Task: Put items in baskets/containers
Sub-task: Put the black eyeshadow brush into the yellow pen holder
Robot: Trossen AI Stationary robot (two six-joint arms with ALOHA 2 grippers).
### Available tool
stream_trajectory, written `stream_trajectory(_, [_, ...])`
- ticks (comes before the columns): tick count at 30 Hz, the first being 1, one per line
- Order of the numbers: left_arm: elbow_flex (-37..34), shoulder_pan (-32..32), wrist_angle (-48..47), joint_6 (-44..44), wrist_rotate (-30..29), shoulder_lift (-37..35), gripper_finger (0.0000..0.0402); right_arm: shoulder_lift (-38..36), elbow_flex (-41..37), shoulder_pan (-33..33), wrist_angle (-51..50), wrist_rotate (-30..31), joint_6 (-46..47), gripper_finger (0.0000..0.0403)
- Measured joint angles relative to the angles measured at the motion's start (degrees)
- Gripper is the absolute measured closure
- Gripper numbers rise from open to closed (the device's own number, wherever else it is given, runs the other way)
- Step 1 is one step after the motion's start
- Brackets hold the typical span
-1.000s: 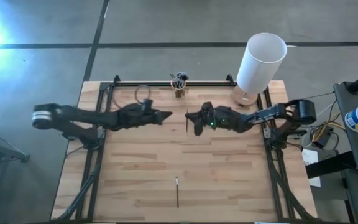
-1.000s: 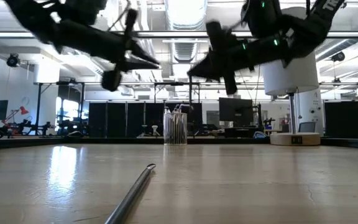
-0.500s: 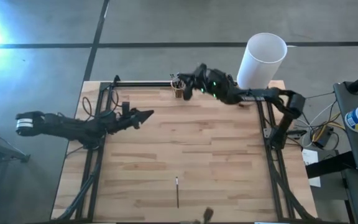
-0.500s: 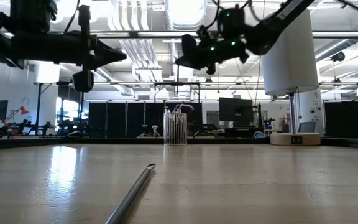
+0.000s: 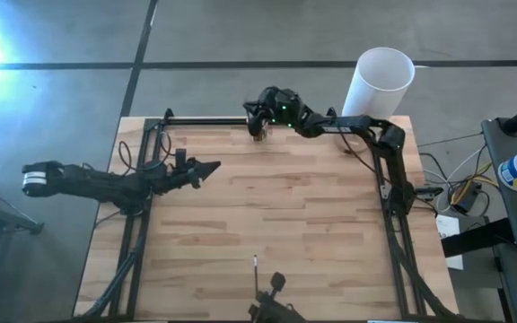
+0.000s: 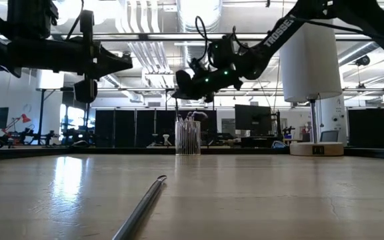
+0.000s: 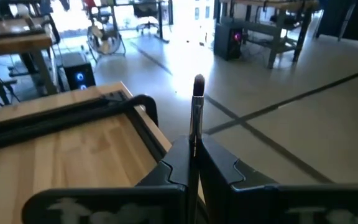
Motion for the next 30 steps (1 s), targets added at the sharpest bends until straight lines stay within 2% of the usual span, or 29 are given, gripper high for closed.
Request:
stream_trajectory(6, [0.0,0.0,-0.2,0.3,0.0,0.0,0.0401,-1.1,-1.4,0.0,-0.9,0.2,-0.2,0.039])
stream_trajectory(11, [0.0,0.0,-0.3,0.4,0.0,0.0,0.0401,-1.0,-1.8,0.0,-5.6,0.4,1.2,0.0387])
stream_trajectory(19, [0.1,0.0,-1.5,0.4,-0.1,0.0,0.0401,-1.8,-1.9,0.4,-9.6,1.9,4.9,0.0319])
stream_trajectory(25, [0.1,0.0,-4.9,0.0,-0.2,0.0,0.0395,-4.9,-1.9,0.4,-16.9,2.0,8.3,0.0265])
stream_trajectory(28, [0.1,0.0,-8.4,-0.4,-0.1,0.0,0.0393,-8.8,-1.9,1.0,-23.9,1.9,8.3,0.0258])
stream_trajectory(30, [0.2,0.0,-11.2,-0.5,0.3,0.0,0.0393,-12.3,-1.9,1.8,-30.0,1.9,7.3,0.0268])
